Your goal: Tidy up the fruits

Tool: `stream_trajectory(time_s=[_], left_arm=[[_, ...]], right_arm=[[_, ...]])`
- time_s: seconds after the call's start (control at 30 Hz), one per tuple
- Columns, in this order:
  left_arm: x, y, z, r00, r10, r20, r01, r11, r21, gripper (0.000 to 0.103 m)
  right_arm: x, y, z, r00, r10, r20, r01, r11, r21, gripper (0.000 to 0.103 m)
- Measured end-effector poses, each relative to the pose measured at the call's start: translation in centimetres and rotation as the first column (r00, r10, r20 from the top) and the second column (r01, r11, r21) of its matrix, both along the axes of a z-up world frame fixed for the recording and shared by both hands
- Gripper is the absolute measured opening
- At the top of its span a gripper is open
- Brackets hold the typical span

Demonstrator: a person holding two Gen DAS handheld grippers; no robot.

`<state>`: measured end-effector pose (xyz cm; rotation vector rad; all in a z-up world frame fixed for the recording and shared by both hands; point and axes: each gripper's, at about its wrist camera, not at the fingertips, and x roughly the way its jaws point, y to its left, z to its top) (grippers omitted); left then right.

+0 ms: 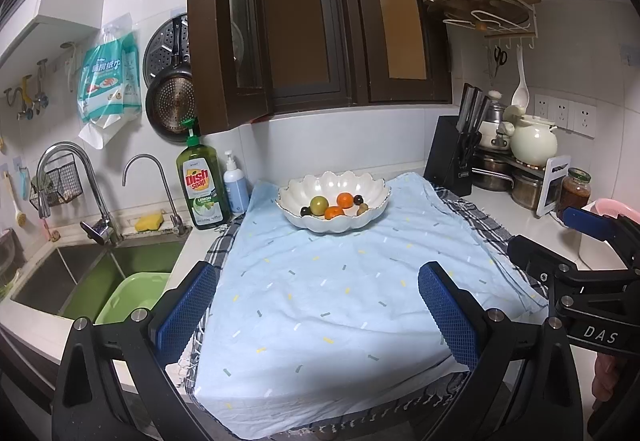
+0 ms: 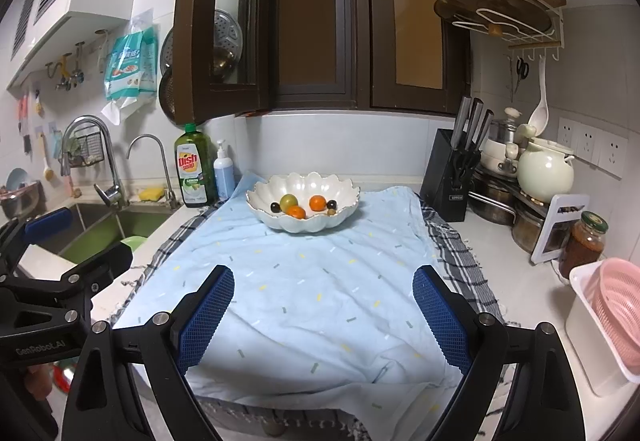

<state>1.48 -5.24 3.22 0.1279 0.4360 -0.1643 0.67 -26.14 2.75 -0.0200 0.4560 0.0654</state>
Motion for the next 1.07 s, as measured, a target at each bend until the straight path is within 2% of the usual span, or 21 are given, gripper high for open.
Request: stream_trajectory(time_s=[1.07], left_arm=[[-0.24,-0.34,0.38,1.0,-0.004,-0.002,0.004,1.0,-0.003,0.103]], right_arm=[[0.07,-0.35,0.65,1.0,0.01,0.002,-0.01,1.0,0.0,0.092]])
